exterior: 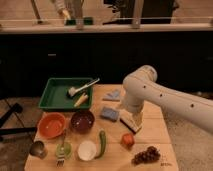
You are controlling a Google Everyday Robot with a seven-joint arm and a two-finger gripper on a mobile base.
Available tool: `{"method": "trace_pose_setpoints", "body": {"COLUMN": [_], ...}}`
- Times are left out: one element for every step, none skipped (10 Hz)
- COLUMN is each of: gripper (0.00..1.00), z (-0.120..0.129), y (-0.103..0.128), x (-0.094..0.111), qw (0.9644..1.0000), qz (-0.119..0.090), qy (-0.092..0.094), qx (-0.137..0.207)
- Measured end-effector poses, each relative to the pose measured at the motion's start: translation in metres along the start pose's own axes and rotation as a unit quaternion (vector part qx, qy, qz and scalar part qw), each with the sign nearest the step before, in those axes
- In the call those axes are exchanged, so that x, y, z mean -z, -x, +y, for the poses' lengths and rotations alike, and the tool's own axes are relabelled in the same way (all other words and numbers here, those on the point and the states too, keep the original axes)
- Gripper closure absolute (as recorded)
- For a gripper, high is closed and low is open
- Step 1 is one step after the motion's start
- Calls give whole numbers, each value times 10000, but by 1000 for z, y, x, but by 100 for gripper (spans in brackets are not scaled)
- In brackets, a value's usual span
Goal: Place banana in purple bowl
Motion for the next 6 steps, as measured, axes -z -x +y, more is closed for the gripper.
{"method": "trace_pose_setpoints", "body": {"gripper": [20, 20, 20, 20, 20, 20], "z": [1, -2, -1, -5, -13, -24], "y": [1, 2, 1, 2, 4, 10], "x": [0, 0, 0, 2, 5, 7], "qw": [10000, 10000, 10000, 9998, 9990, 9982], "qz": [-5, -16, -10, 6, 43, 52], "qy": [32, -4, -46, -176, -361, -461], "qx": [11, 17, 25, 120, 256, 376]}}
